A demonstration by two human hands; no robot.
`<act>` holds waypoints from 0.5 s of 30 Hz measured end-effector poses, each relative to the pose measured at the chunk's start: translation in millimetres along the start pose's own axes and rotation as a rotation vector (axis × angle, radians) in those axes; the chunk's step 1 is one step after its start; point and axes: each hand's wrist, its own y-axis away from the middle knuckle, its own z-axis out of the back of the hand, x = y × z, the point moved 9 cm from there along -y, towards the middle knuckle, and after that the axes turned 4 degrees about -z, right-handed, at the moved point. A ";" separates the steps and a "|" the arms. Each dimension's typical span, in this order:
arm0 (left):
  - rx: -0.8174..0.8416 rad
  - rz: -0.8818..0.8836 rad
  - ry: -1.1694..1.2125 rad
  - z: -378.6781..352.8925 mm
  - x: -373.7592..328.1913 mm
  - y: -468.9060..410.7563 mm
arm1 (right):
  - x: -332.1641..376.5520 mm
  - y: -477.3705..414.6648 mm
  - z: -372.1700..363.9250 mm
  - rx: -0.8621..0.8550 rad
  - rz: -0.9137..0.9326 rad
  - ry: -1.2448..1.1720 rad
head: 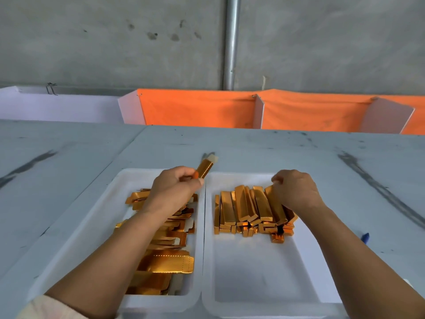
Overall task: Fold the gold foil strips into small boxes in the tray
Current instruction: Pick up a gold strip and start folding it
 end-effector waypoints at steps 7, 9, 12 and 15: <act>-0.049 -0.231 -0.137 -22.1 -23.0 6.7 | 86.6 25.9 17.4 0.160 0.148 -0.753; -0.079 -0.235 -0.154 -23.0 -19.0 10.4 | 97.1 32.8 6.3 0.204 0.135 -0.871; -0.085 -0.241 -0.137 -23.9 -13.5 13.8 | 93.4 39.5 -17.4 0.269 0.065 -1.037; -0.068 -0.248 -0.161 -27.6 -9.9 13.9 | 83.6 43.1 -36.4 0.319 0.017 -1.138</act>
